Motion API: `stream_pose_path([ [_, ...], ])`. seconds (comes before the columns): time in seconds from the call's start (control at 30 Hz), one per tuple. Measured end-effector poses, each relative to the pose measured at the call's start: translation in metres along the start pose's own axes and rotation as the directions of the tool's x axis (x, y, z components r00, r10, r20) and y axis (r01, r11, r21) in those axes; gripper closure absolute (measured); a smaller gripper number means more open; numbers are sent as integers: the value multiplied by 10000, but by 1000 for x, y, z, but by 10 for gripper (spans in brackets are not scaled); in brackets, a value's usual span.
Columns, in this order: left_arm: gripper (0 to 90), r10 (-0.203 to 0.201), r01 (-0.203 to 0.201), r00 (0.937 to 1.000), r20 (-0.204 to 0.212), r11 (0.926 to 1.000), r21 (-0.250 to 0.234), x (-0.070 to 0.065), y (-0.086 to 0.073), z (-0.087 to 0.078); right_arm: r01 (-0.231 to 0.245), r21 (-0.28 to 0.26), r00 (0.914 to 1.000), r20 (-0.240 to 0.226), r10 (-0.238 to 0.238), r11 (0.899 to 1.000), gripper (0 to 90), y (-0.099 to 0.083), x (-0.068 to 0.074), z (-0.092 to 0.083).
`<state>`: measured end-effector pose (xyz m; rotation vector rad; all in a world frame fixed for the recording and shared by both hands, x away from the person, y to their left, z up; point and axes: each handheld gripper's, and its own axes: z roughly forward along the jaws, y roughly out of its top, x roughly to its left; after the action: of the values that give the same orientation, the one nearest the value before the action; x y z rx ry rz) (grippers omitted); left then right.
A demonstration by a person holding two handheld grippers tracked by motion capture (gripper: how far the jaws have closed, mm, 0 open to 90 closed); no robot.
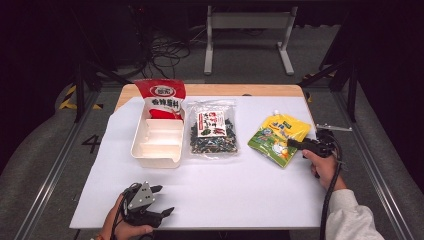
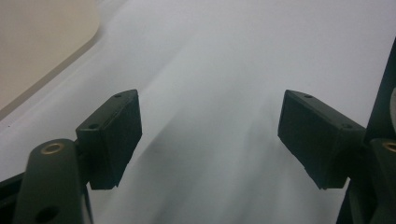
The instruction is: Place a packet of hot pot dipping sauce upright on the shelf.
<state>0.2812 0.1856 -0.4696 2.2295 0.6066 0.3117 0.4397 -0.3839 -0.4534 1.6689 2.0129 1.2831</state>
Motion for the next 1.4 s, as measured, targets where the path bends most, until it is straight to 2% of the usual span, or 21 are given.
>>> stream_pose_path([
  [0.07,224,72,-72,10000,12,10000,43,0,0,1,139,69,9998,138,-140,9999,382,1,4,3],
  [0.1,224,35,-35,10000,19,10000,56,-1,1,1,234,102,9996,138,-236,9997,445,2,5,4],
  [0.13,224,41,-42,10000,23,10000,60,-1,1,1,364,152,9991,195,-367,9992,567,2,7,5],
  [0.23,224,47,-47,10000,20,10000,54,-1,1,1,906,417,9959,48,-908,9950,765,2,12,9],
  [0.3,224,36,-36,10000,-7,10000,67,0,1,1,1183,399,9930,-23,-1183,9922,810,2,15,10],
  [0.4,224,47,-47,10000,-5,10000,77,0,1,2,1215,216,9924,-207,-1211,9924,865,2,16,9],
  [0.47,224,43,-43,10000,25,10000,73,0,1,2,1246,93,9920,-241,-1243,9922,856,2,16,9],
  [0.5,224,42,-42,10000,13,9999,99,0,1,2,1245,86,9919,-259,-1243,9922,808,2,15,9],
  [0.57,224,51,-51,10000,38,9999,129,0,1,3,987,76,9940,-489,-983,9951,531,3,14,11],
  [0.6,224,59,-60,10000,48,9999,128,0,1,3,791,226,9955,-534,-778,9966,484,4,13,13],
  [0.73,224,90,-90,9999,48,9998,177,-1,2,4,598,154,9976,-365,-592,9981,439,7,13,18],
  [0.83,224,60,-61,10000,28,9999,157,0,2,4,541,162,9983,-238,-537,9984,479,10,15,22],
  [0.9,224,67,-67,10000,25,9999,159,-1,2,4,628,250,9980,-80,-626,9977,613,11,17,24],
  [0.97,224,60,-60,10000,25,9999,159,-1,2,4,761,354,9969,159,-767,9965,795,11,18,25],
  [1.07,224,55,-55,10000,22,9999,97,0,1,3,1017,204,9948,78,-1019,9946,890,10,22,24],
  [1.3,223,-18,18,10000,3,10000,-1,0,1,1,1216,-16,9920,-350,-1215,9926,893,8,20,19],
  [1.33,223,-21,21,10000,30,10000,1,0,1,1,1127,20,9925,-480,-1125,9936,821,8,20,20],
  [1.4,223,7,-7,10000,13,10000,12,0,1,1,880,13,9942,-624,-877,9961,618,9,19,21],
])
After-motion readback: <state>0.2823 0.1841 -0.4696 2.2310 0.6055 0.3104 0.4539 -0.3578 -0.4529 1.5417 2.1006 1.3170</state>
